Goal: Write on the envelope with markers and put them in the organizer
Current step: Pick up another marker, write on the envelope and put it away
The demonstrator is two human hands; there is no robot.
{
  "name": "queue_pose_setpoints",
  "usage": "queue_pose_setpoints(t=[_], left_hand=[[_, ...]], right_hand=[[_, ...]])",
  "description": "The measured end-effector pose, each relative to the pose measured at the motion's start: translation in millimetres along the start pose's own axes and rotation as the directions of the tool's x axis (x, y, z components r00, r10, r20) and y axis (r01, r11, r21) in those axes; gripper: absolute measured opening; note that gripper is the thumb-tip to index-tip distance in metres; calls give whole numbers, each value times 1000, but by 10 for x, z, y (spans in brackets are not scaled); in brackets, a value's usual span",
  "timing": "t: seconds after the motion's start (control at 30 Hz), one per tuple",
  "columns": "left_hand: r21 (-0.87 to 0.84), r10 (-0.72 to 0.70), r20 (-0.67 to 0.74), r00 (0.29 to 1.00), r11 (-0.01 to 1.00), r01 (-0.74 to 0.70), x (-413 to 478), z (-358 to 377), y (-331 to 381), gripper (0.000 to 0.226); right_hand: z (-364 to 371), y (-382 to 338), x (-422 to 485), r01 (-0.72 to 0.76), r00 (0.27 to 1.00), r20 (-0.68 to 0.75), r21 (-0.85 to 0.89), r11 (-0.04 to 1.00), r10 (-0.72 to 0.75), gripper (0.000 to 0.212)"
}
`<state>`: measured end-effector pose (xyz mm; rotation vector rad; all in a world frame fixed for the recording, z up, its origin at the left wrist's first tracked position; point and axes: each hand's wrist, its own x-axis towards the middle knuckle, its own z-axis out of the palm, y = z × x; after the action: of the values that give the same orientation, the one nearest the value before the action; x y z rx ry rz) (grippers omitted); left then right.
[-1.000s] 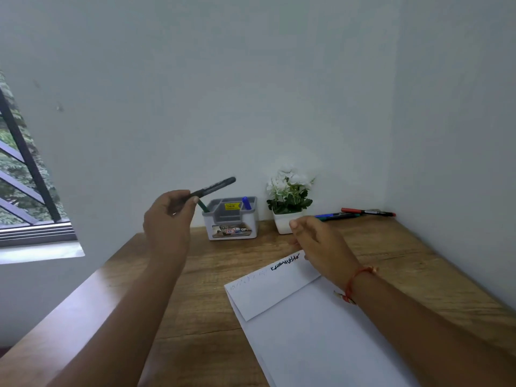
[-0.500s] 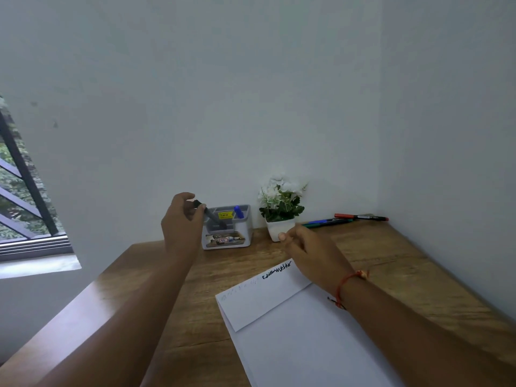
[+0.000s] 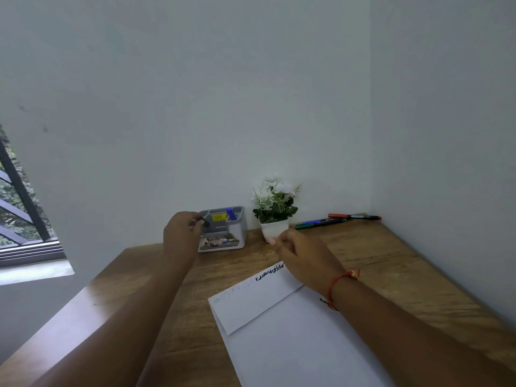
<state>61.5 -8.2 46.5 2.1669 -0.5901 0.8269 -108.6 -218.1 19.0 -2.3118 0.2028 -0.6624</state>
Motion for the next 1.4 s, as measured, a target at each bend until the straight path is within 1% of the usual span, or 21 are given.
queue_pose_setpoints(t=[0.07,0.13,0.2,0.23,0.3,0.33,0.43,0.53,0.6,0.7,0.8,0.9,1.03,1.2,1.4], left_hand=[[2,17,-6,1000,1000,-17,-28,-20,-12,20],[-39,28,-51,998,999,-30,-100,-61,32,26],[-93,34,-82,996,995,-41,-236,-82,129,19],[-114,23,-66,998,993,-30,-318,-83,189,14],[-146,7,29,1000,989,-3,-471,-68,278,9],[-156,25,93,995,988,-10,-528,-56,305,8],[-130,168,258,951,982,-139,-610,-32,322,10],[-71,238,353,905,971,-228,-601,-27,276,12],[-74,257,392,883,966,-249,-591,1,206,9],[-82,256,436,863,966,-246,-570,24,146,9],[-82,269,463,845,962,-261,-546,44,129,11],[-88,298,475,828,952,-292,-533,68,104,12],[-94,323,483,814,943,-318,-516,85,121,15],[-110,347,471,811,935,-337,-509,107,121,14],[-125,348,483,803,935,-331,-514,92,137,13]], right_hand=[[-3,-4,-3,0,1000,-1,-7,1000,0,42],[-10,-3,-3,-8,1000,-5,-10,1000,8,42],[-14,2,-2,-16,1000,-8,-19,1000,16,42],[-16,3,-2,-21,1000,-11,-26,999,21,42],[-25,12,8,-41,999,-26,-43,998,40,41],[-36,26,17,-52,998,-39,-54,997,50,41],[-112,110,83,-126,987,-106,-73,989,118,37],[-230,213,193,-251,961,-151,-125,960,232,34],[-314,297,292,-296,954,-128,-251,922,271,33],[-428,433,447,-274,957,-51,-490,827,287,33],[-543,671,624,-254,950,-10,-608,752,312,39],[-635,915,793,-267,939,-18,-670,693,343,38],[-673,1173,966,-283,932,-37,-695,660,361,36],[-690,1358,1095,-287,918,-29,-737,612,395,34],[-728,1420,1191,-269,936,-85,-800,536,343,29]])
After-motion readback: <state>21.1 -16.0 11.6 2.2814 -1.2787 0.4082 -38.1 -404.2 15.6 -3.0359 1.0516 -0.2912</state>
